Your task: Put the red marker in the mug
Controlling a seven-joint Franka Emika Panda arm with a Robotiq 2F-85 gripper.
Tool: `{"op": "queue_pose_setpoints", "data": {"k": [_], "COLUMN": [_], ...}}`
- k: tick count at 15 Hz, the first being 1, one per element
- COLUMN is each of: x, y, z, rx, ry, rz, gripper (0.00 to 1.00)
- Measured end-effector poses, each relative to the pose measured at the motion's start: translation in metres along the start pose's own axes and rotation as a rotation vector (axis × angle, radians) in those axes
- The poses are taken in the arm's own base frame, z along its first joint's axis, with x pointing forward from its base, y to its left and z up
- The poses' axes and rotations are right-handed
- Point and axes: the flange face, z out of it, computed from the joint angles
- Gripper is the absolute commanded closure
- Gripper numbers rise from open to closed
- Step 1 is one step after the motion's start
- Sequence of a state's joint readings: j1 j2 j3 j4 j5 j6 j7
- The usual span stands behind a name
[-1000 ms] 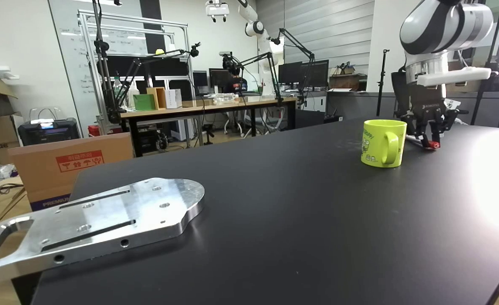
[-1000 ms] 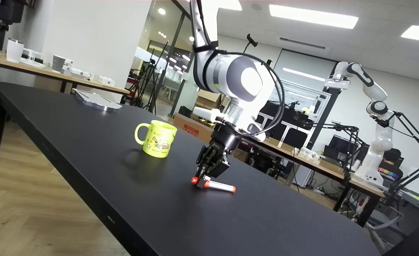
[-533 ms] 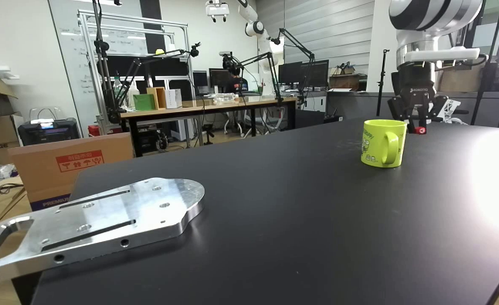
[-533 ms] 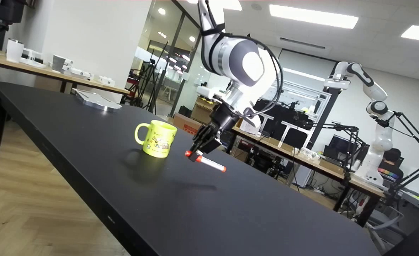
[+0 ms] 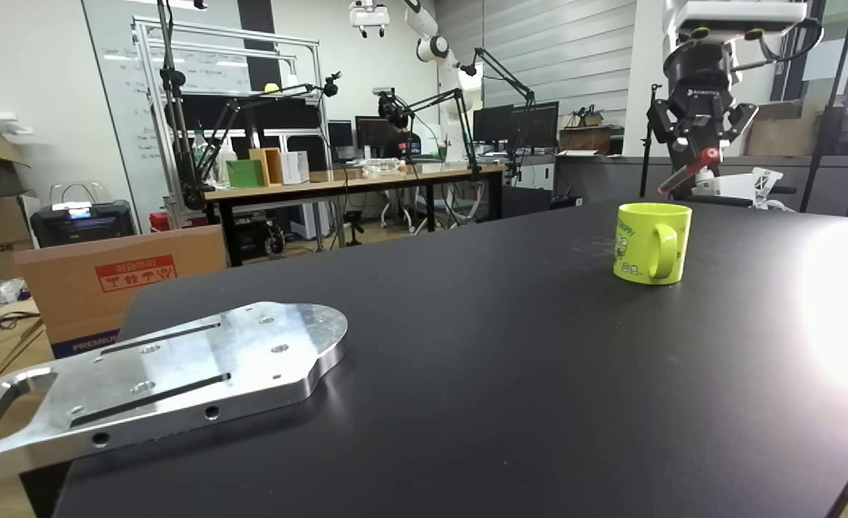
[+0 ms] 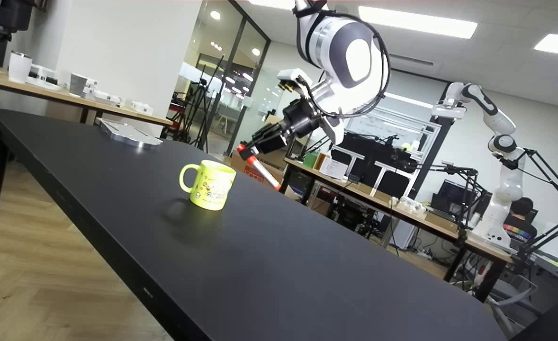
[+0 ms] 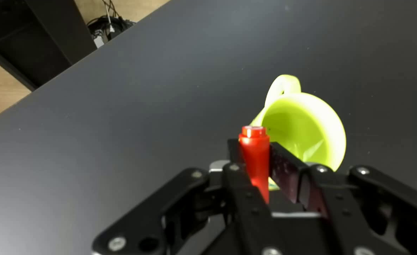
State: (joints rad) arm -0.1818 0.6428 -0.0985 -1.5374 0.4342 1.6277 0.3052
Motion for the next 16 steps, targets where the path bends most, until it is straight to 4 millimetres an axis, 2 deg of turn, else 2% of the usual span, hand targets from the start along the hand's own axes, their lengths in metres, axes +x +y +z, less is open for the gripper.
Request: {"op": "queue_pose_setpoints", "data": {"k": [4, 9, 16], "x": [-0.016, -0.007, 0.008], "y": [-0.012, -0.014, -0.021], "z": [-0.002, 0.001, 0.036], "rx": [0.052, 0.115, 0.180], "ry": [-0.203, -0.381, -0.571], "rz": [0.001, 0.030, 0.064], "gripper": [0.94, 0.94, 0.94]}}
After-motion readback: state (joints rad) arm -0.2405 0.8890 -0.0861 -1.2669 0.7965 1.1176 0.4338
